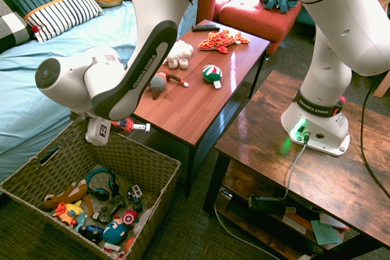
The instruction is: Put the toy car in the basket
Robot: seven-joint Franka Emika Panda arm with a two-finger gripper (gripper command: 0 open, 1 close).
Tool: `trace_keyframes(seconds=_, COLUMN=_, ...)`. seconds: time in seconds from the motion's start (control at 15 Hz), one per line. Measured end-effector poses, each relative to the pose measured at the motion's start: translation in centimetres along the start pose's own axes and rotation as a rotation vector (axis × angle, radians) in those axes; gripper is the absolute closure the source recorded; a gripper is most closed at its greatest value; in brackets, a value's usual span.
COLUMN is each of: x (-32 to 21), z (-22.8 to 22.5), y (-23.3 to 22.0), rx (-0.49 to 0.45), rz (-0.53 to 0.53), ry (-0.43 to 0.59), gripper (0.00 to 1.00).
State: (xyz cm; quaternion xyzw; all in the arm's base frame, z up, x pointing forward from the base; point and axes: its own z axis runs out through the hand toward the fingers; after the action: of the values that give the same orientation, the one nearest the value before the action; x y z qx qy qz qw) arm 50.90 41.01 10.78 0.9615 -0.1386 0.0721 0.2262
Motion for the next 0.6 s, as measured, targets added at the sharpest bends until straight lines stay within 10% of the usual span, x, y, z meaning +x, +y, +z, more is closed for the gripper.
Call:
trace_keyframes(seconds=0.27, x=-1.3, z=2.1, y=-1.7, rx=-0.018, rz=-0.030, ry=0.001, gripper=1.00)
trace_keyframes(seconds=0.33, x=-1.7, z=2.1, y=-2.0, rx=-0.018, rz=-0.040, ry=0.004, gripper=0.00)
trace_keyframes(seconds=0.6, x=-2.2, z=1.5, y=-2.6, rx=-0.013, rz=-0.061, ry=0.018, gripper=0.00)
